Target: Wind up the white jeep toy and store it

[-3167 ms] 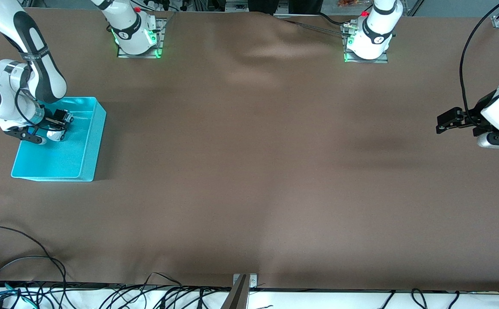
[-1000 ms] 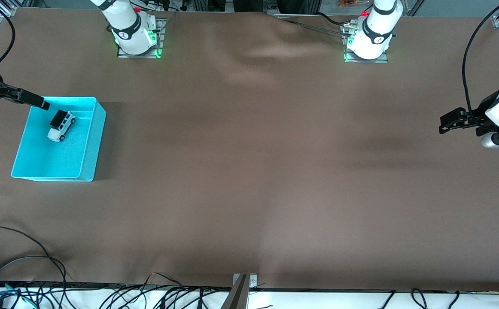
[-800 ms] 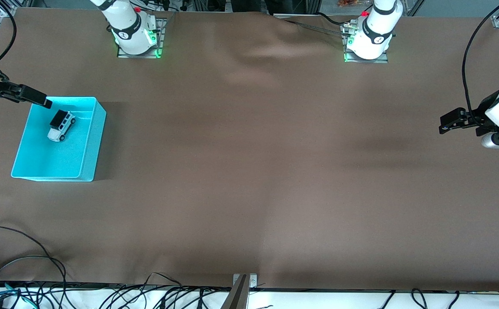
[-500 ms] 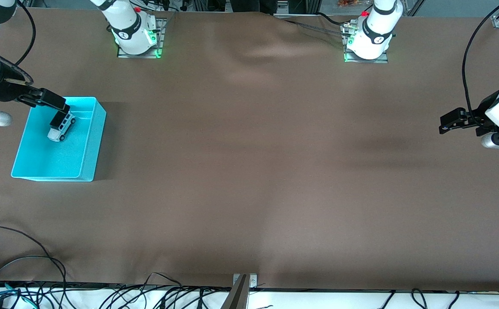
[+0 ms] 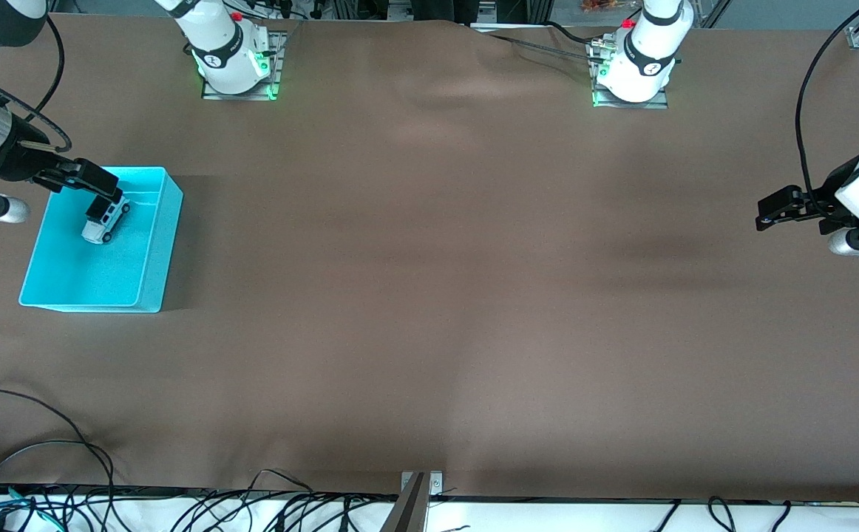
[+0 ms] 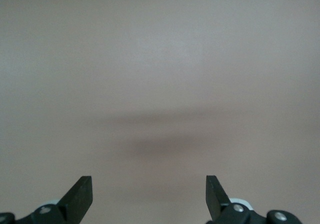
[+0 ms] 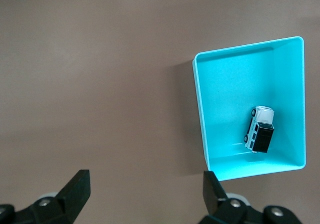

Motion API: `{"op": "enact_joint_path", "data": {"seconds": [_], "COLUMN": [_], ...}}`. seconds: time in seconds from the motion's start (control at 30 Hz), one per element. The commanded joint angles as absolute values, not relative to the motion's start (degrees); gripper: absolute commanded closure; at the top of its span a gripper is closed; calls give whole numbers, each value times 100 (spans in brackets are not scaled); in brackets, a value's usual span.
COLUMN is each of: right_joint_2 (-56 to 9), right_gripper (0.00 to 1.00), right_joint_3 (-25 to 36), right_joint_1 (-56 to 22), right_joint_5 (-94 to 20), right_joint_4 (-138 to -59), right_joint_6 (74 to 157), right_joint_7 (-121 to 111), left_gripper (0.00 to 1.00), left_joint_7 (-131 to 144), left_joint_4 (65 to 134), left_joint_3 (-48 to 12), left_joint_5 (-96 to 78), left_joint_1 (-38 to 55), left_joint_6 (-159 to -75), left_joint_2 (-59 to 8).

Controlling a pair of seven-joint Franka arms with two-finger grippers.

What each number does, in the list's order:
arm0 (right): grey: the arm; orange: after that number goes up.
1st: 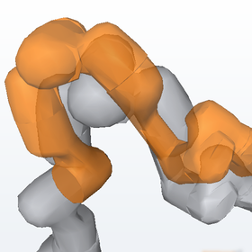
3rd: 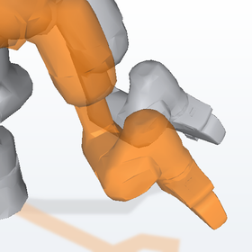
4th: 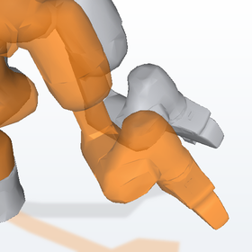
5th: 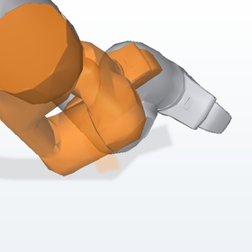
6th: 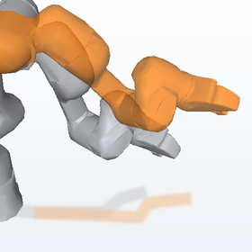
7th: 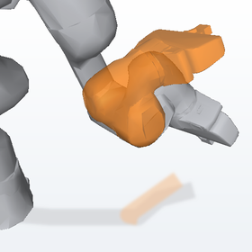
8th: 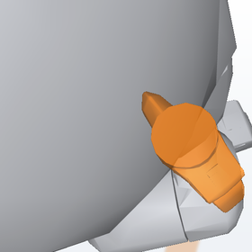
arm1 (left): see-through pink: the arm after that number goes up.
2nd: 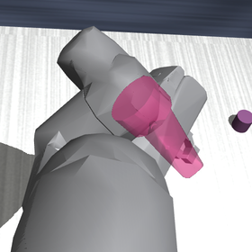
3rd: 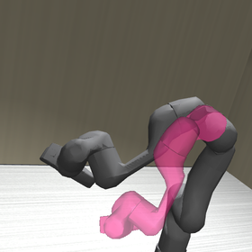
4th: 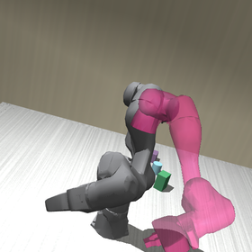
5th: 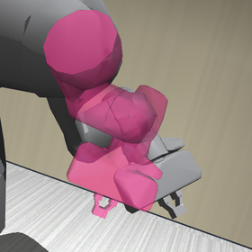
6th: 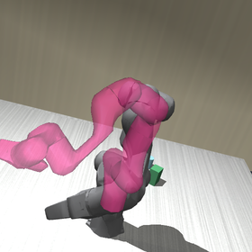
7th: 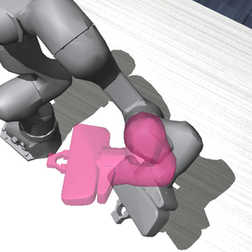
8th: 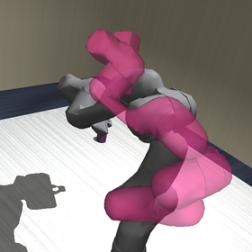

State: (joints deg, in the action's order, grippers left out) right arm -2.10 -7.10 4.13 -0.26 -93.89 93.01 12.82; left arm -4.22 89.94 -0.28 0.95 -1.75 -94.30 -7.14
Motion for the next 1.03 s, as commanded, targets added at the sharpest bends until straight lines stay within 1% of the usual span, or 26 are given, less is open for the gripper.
{"op": "enact_joint_path", "data": {"seconds": [0.0, 1.0], "right_joint_2": [-272, -272], "right_gripper": [0, 0], "right_joint_3": [-721, -835], "right_joint_1": [404, 404], "right_joint_5": [70, 44], "right_joint_4": [-9255, -9272], "right_joint_6": [9237, 9167], "right_joint_7": [1292, 993], "left_gripper": [0, 0], "left_joint_7": [-536, -536], "left_joint_4": [8965, 8974], "left_joint_3": [-26, -26], "left_joint_5": [-44, -35], "left_joint_1": [-220, -220], "left_joint_6": [-9413, -9413], "left_joint_2": [-694, -712]}}
